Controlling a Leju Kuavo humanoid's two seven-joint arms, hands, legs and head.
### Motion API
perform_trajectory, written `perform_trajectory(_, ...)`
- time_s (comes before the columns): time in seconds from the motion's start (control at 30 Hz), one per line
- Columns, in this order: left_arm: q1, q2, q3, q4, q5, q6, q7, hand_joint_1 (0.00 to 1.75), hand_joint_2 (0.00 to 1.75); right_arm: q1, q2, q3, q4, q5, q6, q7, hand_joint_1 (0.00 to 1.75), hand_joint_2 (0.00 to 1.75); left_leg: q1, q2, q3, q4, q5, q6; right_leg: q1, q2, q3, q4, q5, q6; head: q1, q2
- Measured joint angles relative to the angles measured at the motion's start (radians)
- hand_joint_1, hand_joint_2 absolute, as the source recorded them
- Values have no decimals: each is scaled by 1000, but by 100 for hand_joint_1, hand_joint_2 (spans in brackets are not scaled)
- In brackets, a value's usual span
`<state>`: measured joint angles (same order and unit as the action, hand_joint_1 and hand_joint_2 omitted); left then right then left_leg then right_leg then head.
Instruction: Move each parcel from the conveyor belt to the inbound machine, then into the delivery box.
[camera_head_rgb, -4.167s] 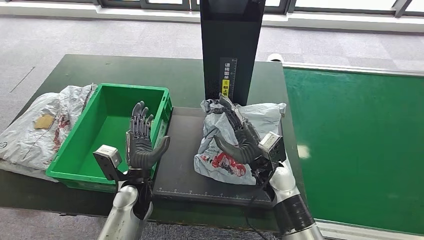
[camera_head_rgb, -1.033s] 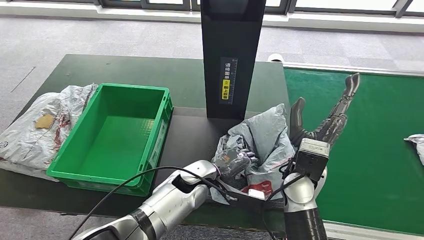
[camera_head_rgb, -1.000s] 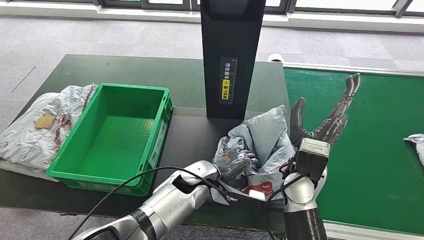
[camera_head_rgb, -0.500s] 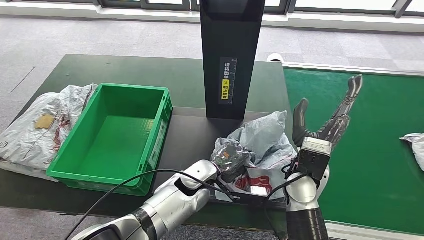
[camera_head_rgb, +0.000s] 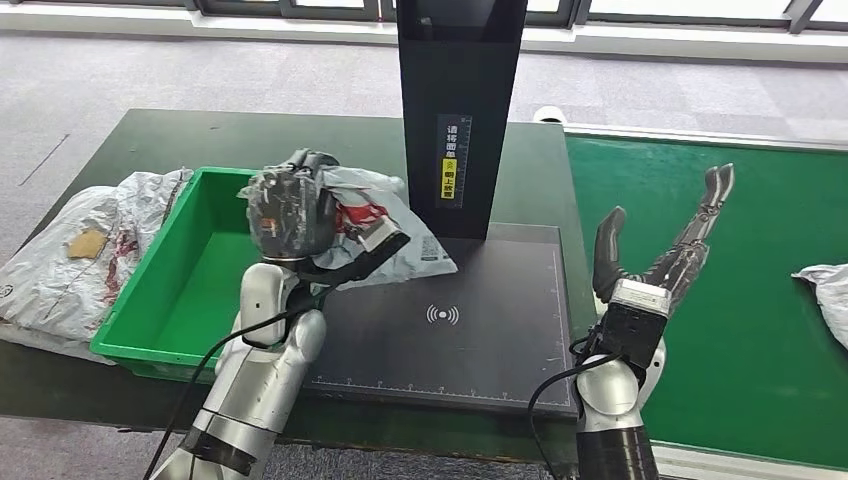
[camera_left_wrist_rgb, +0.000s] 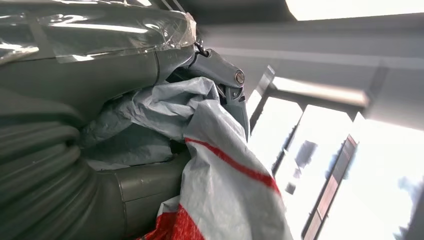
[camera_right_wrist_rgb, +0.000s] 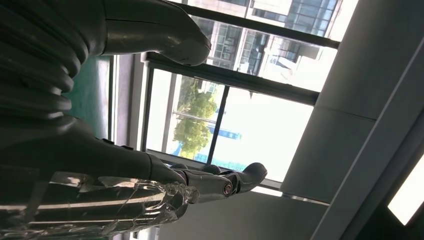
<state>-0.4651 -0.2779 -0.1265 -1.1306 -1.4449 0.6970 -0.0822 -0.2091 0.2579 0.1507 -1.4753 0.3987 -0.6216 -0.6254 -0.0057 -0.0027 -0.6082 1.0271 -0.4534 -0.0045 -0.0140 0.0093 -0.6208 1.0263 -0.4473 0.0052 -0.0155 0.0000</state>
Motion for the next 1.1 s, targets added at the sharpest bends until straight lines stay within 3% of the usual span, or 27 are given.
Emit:
perform_trajectory(0.2, 47, -26, 234, -270, 51, 1, -160, 175, 175, 0, 0, 0, 3, -10, -9, 0, 0, 175, 0, -1, -1, 0, 0, 0, 0, 0, 0, 0, 0, 0, 0, 0)
perform_trajectory(0.4, 54, -49, 425, -375, 111, 1, -233, 175, 175, 0, 0, 0, 5, -15, -16, 0, 0, 175, 0, -2, -1, 0, 0, 0, 0, -1, 0, -1, 0, 0, 0, 0)
perform_trajectory(0.5, 45, -47, 518, -336, 93, 1, -204, 175, 175, 3, -1, 0, 5, -20, -24, -1, 0, 175, 0, -2, 0, 0, 0, 0, 0, -2, 0, -1, 0, 0, 0, 0)
perform_trajectory(0.67, 39, -38, 581, -255, 76, 0, -179, 175, 175, 9, -3, 0, 5, -24, -25, -2, 0, 175, 0, -2, 0, 0, 0, 0, 0, -2, 0, 0, 0, 0, 0, 0)
perform_trajectory(0.77, 33, -26, 590, -213, 75, 0, -163, 175, 175, 10, -3, 0, 5, -30, -22, -3, 0, 175, 0, -2, 0, 0, 0, 0, 0, -2, 0, -1, 0, 0, 0, 0)
perform_trajectory(0.9, 11, 8, 590, -50, 58, 0, -74, 175, 175, 10, -3, 0, 5, -37, -5, -5, 0, 175, 0, -3, 0, 0, 0, 0, 0, -3, 0, -1, 0, 0, 0, 0)
perform_trajectory(1.1, -15, 46, 570, 129, 55, 0, -17, 175, 175, 10, -4, 0, 5, -33, 0, -3, 0, 175, 0, -2, 0, 0, 0, 0, 0, -2, 0, -1, 0, 0, 0, 0)
